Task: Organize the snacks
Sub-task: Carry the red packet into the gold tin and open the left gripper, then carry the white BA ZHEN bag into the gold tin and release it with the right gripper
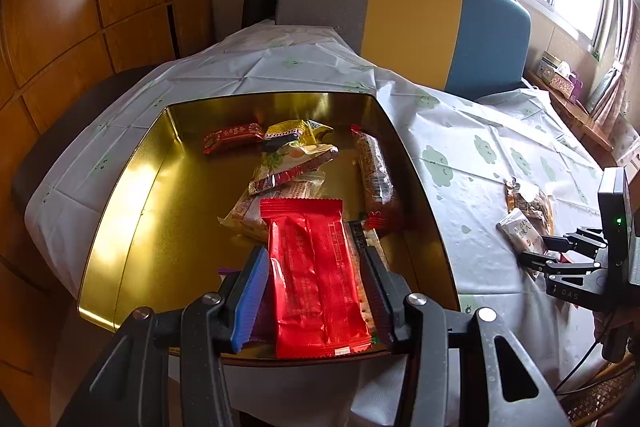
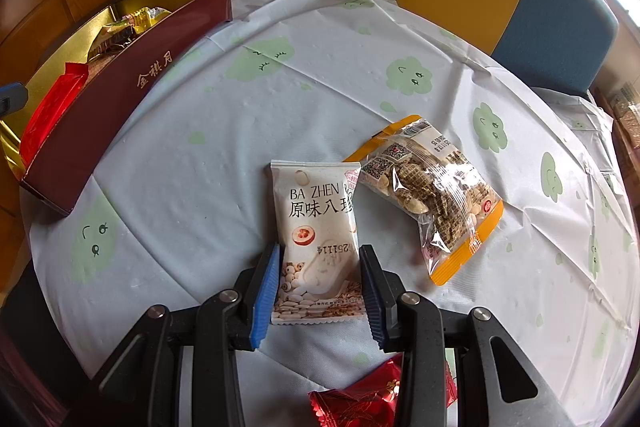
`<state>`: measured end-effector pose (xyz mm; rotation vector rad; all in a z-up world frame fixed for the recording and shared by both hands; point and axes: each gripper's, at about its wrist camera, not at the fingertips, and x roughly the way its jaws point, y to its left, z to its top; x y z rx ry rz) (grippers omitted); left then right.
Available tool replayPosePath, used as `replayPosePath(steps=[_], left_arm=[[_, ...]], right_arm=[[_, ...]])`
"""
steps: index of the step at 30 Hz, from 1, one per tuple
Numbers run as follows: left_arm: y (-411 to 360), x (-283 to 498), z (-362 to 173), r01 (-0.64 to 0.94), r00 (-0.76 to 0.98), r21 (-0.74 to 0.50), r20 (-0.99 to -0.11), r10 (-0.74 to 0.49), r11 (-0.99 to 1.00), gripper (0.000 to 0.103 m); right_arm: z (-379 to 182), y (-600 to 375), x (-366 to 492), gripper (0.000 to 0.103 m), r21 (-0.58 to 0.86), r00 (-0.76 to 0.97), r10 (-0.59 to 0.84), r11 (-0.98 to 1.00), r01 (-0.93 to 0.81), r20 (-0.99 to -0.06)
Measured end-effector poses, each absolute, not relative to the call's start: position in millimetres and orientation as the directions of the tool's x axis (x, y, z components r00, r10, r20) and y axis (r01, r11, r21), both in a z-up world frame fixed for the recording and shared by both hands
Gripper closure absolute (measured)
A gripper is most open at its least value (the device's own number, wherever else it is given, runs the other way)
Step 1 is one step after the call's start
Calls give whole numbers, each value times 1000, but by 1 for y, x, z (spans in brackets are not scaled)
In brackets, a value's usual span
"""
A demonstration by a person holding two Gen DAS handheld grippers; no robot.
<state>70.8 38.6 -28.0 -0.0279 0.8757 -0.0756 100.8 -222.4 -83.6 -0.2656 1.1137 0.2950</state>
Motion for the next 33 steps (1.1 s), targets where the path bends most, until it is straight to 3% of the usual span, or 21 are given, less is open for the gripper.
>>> replayPosePath(steps=[33], left_arm=[[77, 67, -30, -34, 660, -72, -751, -32, 997, 56]], right_arm=[[-84, -222, 101, 64, -70, 414, 79, 941, -332, -907]])
